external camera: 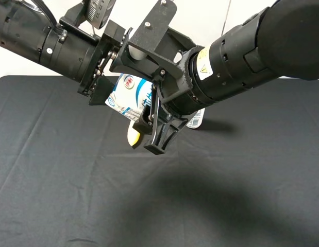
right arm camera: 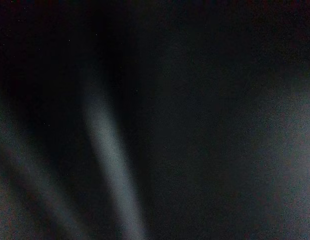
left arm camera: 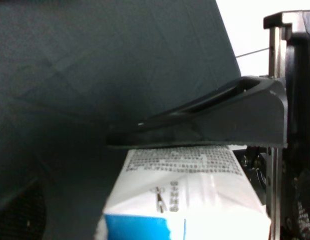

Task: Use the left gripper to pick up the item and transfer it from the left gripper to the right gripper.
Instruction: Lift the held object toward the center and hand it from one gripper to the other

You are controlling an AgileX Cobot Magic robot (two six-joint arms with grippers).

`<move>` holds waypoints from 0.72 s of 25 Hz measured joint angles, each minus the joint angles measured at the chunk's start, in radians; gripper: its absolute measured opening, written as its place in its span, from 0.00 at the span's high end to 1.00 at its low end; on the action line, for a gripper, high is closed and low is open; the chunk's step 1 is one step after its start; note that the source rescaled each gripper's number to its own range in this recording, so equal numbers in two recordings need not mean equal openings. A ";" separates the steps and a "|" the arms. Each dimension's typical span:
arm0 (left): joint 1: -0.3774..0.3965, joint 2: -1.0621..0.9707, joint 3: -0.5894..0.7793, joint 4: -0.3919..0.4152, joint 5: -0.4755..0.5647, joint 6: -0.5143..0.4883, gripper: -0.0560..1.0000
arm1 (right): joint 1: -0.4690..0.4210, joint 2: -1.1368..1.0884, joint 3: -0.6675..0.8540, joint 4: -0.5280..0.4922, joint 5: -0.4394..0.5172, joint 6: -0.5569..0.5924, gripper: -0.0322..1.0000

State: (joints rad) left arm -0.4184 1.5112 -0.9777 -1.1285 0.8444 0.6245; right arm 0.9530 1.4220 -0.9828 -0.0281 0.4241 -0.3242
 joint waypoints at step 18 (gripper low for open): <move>0.034 -0.128 -0.001 0.142 0.025 -0.044 0.00 | 0.008 0.000 0.000 0.003 -0.005 0.000 0.94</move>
State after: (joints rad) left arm -0.3845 1.3831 -0.9785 -0.9863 0.8690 0.5807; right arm 0.9606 1.4220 -0.9828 -0.0251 0.4188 -0.3242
